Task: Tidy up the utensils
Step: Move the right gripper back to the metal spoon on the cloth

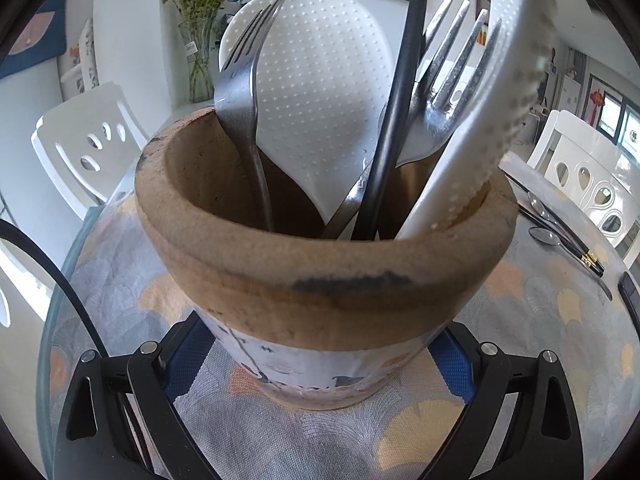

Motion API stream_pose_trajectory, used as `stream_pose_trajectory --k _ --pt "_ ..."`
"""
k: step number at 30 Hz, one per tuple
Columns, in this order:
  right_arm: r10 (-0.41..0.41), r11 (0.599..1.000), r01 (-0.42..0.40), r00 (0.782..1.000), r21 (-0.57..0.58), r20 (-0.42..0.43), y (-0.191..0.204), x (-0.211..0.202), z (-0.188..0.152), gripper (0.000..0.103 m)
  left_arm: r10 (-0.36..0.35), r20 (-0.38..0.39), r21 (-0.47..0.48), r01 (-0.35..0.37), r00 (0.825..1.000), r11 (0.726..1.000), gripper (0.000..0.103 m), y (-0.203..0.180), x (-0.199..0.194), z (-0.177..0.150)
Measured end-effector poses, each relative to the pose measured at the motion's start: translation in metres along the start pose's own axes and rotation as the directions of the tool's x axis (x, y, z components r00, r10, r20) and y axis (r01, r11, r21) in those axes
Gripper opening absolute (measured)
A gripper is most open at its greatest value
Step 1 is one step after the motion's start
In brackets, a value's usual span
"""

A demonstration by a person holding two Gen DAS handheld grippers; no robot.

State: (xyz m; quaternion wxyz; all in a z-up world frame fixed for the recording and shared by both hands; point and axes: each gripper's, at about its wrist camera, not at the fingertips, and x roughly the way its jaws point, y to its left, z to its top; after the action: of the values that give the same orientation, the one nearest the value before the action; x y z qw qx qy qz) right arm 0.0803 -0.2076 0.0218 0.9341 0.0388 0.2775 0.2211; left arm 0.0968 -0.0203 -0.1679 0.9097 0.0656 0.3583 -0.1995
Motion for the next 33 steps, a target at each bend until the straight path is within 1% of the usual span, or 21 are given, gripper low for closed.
stream_pose_trajectory --k 6,10,12,14,16,20,22,24,26,33 --pt "-0.103 0.990 0.110 0.991 0.087 -0.089 -0.040 0.002 -0.026 0.050 -0.001 0.000 -0.001 0.001 1.000 1.000 0.096 -0.003 -0.001 -0.001" --pt "-0.187 0.974 0.203 0.972 0.103 -0.144 -0.058 0.004 -0.041 0.050 -0.007 -0.005 -0.004 0.007 1.000 1.000 0.096 0.003 0.000 0.002" --pt "-0.232 0.962 0.252 0.957 0.106 -0.174 -0.066 0.003 -0.049 0.050 -0.004 -0.005 -0.002 0.004 1.000 1.000 0.096 0.002 0.000 0.002" --pt "-0.281 0.945 0.308 0.937 0.109 -0.208 -0.076 0.002 -0.057 0.050 -0.003 -0.005 0.000 0.003 1.000 1.000 0.096 0.003 0.000 0.003" --pt "-0.310 0.933 0.343 0.922 0.114 -0.231 -0.083 0.000 -0.063 0.050 -0.003 -0.005 0.000 0.003 1.000 1.000 0.096 0.003 0.000 0.003" --pt "-0.380 0.895 0.430 0.875 0.120 -0.301 -0.106 -0.002 -0.080 0.050 0.002 -0.004 0.003 -0.002 1.000 1.000 0.096 0.002 0.000 0.002" --pt "-0.388 0.884 0.448 0.862 0.132 -0.324 -0.112 -0.003 -0.086 0.050 0.001 -0.004 0.002 -0.001 1.000 1.000 0.096 0.003 0.000 0.001" --pt "-0.402 0.869 0.474 0.843 0.142 -0.357 -0.120 -0.003 -0.093 0.050 0.001 -0.003 0.003 -0.001 1.000 1.000 0.096 0.002 0.000 0.001" --pt "-0.406 0.859 0.490 0.829 0.151 -0.384 -0.127 -0.003 -0.099 0.050 0.001 -0.004 0.002 -0.001 1.000 1.000 0.096 0.002 0.000 0.001" --pt "-0.420 0.836 0.530 0.784 0.139 -0.458 -0.140 0.003 -0.116 0.050 0.002 -0.004 0.003 -0.002 1.000 1.000 0.096 0.003 0.000 0.001"
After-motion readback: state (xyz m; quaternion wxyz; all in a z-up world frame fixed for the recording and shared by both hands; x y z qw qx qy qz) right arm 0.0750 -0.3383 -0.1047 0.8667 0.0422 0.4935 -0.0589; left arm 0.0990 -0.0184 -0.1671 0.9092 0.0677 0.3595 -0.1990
